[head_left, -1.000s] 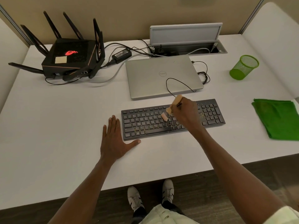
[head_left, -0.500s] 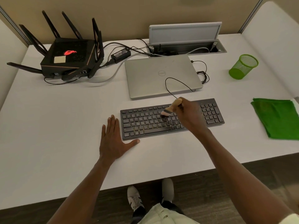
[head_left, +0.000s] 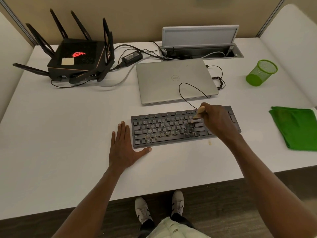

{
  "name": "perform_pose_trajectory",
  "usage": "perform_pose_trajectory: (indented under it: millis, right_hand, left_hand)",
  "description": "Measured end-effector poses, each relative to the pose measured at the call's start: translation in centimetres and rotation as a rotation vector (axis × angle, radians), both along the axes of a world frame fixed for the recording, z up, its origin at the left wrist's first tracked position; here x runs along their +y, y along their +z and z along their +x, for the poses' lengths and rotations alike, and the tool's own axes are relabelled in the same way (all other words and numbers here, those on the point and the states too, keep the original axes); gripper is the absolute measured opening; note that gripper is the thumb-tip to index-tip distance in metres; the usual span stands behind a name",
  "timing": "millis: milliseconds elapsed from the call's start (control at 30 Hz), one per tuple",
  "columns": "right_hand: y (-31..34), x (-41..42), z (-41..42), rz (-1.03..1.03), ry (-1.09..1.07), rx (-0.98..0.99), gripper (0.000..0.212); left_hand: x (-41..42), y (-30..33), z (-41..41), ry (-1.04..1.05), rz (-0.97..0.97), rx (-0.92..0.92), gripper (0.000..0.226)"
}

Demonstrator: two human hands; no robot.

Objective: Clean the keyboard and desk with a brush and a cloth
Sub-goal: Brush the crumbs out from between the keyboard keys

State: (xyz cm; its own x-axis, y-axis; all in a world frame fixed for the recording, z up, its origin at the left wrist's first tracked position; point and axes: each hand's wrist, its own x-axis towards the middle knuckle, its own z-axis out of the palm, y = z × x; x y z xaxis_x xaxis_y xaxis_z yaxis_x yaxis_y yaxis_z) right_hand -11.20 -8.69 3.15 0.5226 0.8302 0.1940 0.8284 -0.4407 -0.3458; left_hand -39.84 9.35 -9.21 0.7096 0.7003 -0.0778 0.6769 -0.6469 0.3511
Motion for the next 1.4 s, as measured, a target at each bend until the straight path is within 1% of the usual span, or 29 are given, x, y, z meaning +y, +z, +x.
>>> perform_pose_trajectory:
  millis: [100,233,333,533,700,900,1033,1400]
  right_hand:
    - [1.0,2.4,-2.8,0.061,0.041,0.086,0.008]
    - [1.3,6.2,-6.9,0.111,0.182,0.243,0.005]
    - [0.4,8.8,-9.3,0.094,0.284,0.248,0.006]
    - [-1.3,11.8,-11.5,0.063,0.382,0.237,0.006]
    - [-1.7,11.6,-11.0,0.025,0.383,0.187,0.006]
    - [-1.6,9.2,-8.1,-0.035,0.331,0.114,0.01]
    - [-1.1,7.3,-6.1,-0.042,0.307,0.129,0.006]
    - [-0.4,1.9,-0.3,-0.014,0.183,0.113,0.009]
  left_hand:
    - [0.1,-0.1,0.0,-0.001,0.002,0.007,0.142]
    - [0.1,-0.2,0.1,-0.003,0.006,0.022,0.14]
    - [0.1,-0.2,0.1,0.001,0.006,0.019,0.14]
    - [0.1,-0.4,0.1,0.014,0.007,0.019,0.14]
    - [0.1,-0.5,0.1,0.009,0.015,0.022,0.14]
    - [0.1,-0.5,0.2,0.003,0.031,0.005,0.139]
    - [0.1,-0.5,0.1,-0.003,0.028,0.018,0.141]
    - [0.1,-0.3,0.1,-0.001,0.005,0.014,0.141]
